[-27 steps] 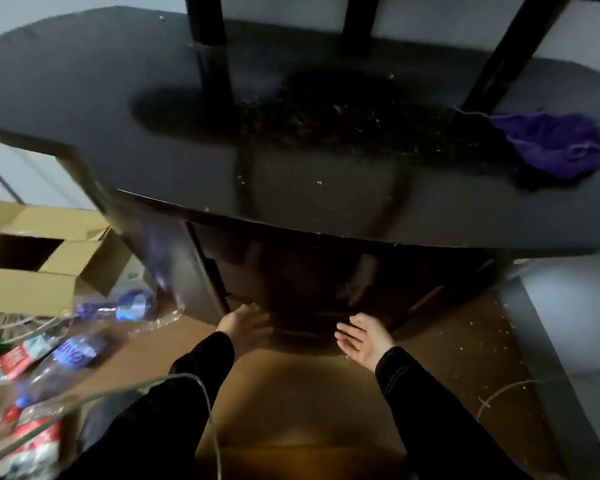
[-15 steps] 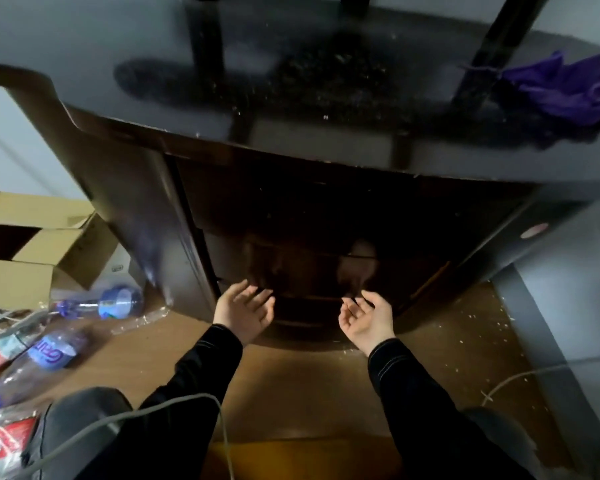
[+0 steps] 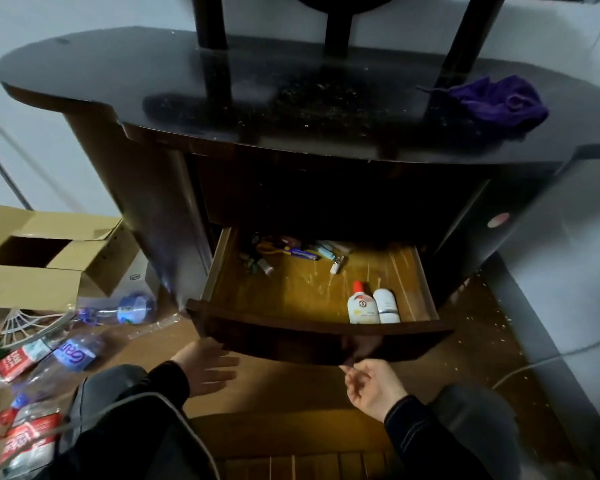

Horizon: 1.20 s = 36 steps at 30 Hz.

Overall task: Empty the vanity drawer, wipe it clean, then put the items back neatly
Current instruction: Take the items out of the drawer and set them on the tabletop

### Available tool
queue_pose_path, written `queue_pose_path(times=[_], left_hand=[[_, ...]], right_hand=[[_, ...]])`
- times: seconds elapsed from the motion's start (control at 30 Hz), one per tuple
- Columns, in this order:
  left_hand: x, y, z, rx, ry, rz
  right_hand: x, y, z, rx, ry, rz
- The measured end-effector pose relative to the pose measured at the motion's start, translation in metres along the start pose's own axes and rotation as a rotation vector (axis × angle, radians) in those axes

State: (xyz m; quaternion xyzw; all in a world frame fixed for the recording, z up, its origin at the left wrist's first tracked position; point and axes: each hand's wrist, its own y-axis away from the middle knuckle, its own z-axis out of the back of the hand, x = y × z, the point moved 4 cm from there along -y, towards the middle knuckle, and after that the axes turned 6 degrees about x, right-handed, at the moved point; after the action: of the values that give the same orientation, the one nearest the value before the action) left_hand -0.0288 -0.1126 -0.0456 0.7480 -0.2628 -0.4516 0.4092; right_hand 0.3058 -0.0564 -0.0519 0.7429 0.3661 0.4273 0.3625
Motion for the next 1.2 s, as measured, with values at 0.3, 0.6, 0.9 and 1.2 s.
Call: queue_pose_path(times=[0.3,0.6,0.9,1.2], left_hand=[[-0.102,0.123,0.038,-0.257,-0.653,-0.818],[-0.157,0.207,-0.090,-0.281,-2.025,-1.309],[-0.062,0.092,-0.139,-0.076,-2.054,-1.042],[-0.014,0.104,-0.119,-0.140,-1.878,-1.628]], right_hand=[[0.024,0.084,0.007,-0.032,0.457,0.372],[0.093,0.154,-0.059,-0.102,1.511,1.037],[0.073,0.104,-0.055,-0.098,2.088,0.994],[0.049,0.111,-0.031,-0.070,2.039,1.181]])
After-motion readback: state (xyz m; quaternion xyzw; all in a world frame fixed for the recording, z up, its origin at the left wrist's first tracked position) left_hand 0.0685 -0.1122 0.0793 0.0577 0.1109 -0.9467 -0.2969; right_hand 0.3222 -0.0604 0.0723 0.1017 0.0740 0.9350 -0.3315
